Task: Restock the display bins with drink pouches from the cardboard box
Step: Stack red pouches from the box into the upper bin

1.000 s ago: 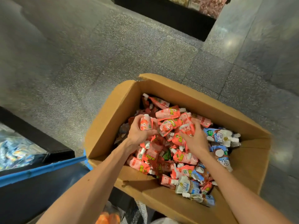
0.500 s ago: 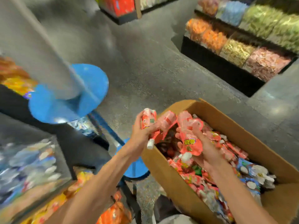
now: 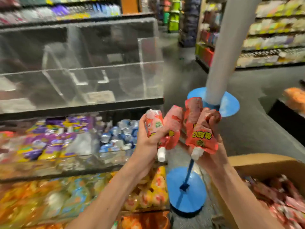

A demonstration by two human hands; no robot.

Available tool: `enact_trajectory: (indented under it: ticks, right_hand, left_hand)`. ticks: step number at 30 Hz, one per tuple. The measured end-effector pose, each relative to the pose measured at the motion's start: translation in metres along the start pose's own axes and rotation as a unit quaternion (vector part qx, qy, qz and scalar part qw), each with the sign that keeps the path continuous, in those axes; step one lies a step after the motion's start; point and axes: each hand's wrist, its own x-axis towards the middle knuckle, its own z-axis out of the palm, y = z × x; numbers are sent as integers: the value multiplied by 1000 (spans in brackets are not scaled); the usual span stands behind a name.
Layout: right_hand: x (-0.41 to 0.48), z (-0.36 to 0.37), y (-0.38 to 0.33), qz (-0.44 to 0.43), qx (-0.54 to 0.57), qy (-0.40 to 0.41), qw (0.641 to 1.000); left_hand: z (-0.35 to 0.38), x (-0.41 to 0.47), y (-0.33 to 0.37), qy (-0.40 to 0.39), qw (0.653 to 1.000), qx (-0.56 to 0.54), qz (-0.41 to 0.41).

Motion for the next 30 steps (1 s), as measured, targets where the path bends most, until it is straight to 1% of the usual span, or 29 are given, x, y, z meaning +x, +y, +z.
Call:
enact_trajectory:
  ticks: [1, 2, 3, 4, 5, 6, 8, 10, 12, 13, 15, 16, 17, 21, 22, 24, 27, 30]
  right_hand:
    - [9, 17, 10, 11, -26, -11, 1000]
    - [20, 35, 19, 65, -32, -82, 994]
    - [21, 67, 25, 140, -11, -140, 980]
    - [26, 89, 33, 174, 24, -174, 969]
    - [32, 109, 42, 179, 55, -193, 963]
    - [40, 123, 50, 173, 30, -185, 967]
    - [59, 153, 68, 152, -54, -164, 973]
    - [76, 172, 81, 188, -88, -187, 960]
    - [86, 188, 89, 215, -83, -224, 947]
    - [89, 198, 91, 218, -76, -240, 943]
    - [96, 214, 96, 208, -53, -245, 945]
    - [99, 221, 99, 204, -53, -251, 945]
    - [102, 228, 104, 208, -65, -254, 942]
    - [109, 257, 131, 231, -90, -249, 936]
    - [110, 263, 139, 241, -95, -248, 933]
    - [114, 274, 152, 263, -104, -243, 928]
    - [122, 289, 178, 286, -129, -253, 915]
    - [131, 306, 210, 288, -145, -271, 907]
  left_hand:
    - [-15, -3, 11, 17, 1000, -9, 14]
    - [-26, -5, 23, 35, 999, -13, 25]
    - [-37, -8, 35, 53, 998, -19, 36]
    - [-49, -10, 49, 67, 996, -15, 59]
    - [-58, -12, 60, 78, 994, -6, 81]
    - [-64, -14, 71, 87, 991, 14, 103]
    - [-75, -20, 96, 114, 977, 89, 156]
    - [-84, -24, 117, 145, 955, 164, 200]
    - [-93, -25, 137, 185, 927, 230, 230]
    - [-98, -24, 144, 208, 908, 268, 245]
    - [-109, -21, 158, 255, 865, 334, 273]
    - [-114, -20, 165, 279, 849, 348, 283]
    - [-118, -20, 172, 300, 840, 351, 285]
    - [-140, -17, 195, 359, 846, 312, 241]
    - [-149, -17, 200, 364, 847, 303, 243]
    - [-170, -20, 211, 359, 857, 279, 244]
    - [-208, -29, 225, 363, 880, 226, 208]
    - [-255, -36, 242, 350, 903, 171, 180]
